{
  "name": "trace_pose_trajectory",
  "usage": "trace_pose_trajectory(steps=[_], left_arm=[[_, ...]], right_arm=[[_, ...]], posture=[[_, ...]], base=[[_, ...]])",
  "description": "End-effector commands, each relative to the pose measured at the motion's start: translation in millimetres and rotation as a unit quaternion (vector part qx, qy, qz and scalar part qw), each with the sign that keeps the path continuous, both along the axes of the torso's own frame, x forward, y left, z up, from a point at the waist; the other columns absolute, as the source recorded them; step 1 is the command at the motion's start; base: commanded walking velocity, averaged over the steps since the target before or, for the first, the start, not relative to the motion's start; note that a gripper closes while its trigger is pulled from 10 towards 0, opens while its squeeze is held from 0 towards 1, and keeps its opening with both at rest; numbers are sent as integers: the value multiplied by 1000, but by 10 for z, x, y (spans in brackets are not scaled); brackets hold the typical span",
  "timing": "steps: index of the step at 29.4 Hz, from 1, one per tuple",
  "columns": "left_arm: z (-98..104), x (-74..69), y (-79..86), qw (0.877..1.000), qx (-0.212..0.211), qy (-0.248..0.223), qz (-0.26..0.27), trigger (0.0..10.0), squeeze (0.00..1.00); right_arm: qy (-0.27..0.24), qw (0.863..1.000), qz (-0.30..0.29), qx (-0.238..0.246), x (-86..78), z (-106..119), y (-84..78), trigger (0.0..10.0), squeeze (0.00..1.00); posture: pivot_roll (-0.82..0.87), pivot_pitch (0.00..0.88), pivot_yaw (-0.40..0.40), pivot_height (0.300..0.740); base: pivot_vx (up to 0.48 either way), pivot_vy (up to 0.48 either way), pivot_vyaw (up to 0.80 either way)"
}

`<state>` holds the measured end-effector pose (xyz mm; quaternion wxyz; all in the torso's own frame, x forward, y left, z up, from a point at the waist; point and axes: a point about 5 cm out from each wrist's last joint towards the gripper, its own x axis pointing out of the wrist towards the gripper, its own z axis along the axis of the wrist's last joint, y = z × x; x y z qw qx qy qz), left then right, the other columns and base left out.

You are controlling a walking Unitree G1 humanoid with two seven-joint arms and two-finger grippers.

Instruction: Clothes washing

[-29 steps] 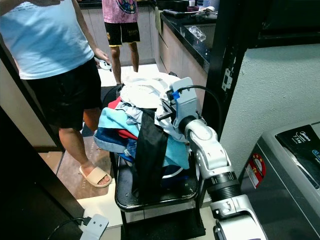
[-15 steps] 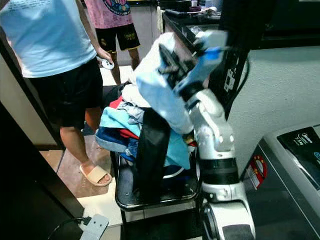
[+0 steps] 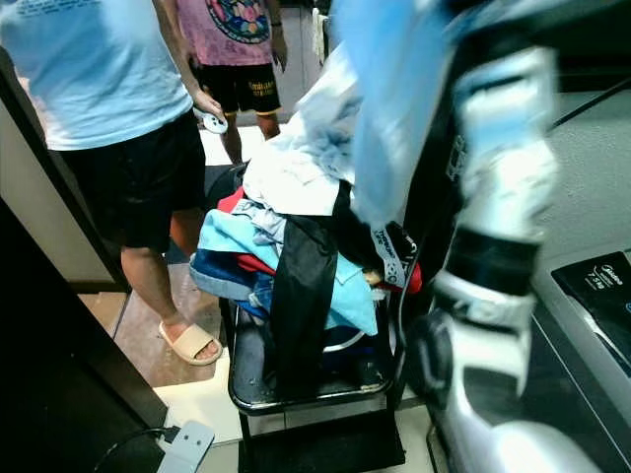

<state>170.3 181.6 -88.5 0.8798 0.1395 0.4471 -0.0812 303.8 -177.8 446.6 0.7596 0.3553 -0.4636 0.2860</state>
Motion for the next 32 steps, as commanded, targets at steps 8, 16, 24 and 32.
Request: trace_pose_trajectory(steps=[8, 16, 24, 32], left_arm=[[6, 15, 19, 1000, 5, 4, -3, 10000, 0], [12, 29, 30, 1000, 6, 3, -4, 10000, 0], [9, 21, 36, 1000, 7, 5, -8, 10000, 0], [8, 20, 25, 1000, 6, 6, -12, 10000, 0]], right_arm=[[-21, 999, -24, 17, -90, 95, -222, 0, 0], [-33, 995, -87, 39, -190, 229, -625, 0, 0], [-62, 980, -183, 55, -459, 450, -1119, 0, 0], [-51, 964, -256, 43, -565, 513, -1382, 0, 0]], posture=[[102, 5, -36, 740], [100, 5, -28, 740], [92, 8, -20, 740], [85, 4, -21, 740]], base=[[0, 0, 0], [0, 0, 0], [0, 0, 0], [0, 0, 0]])
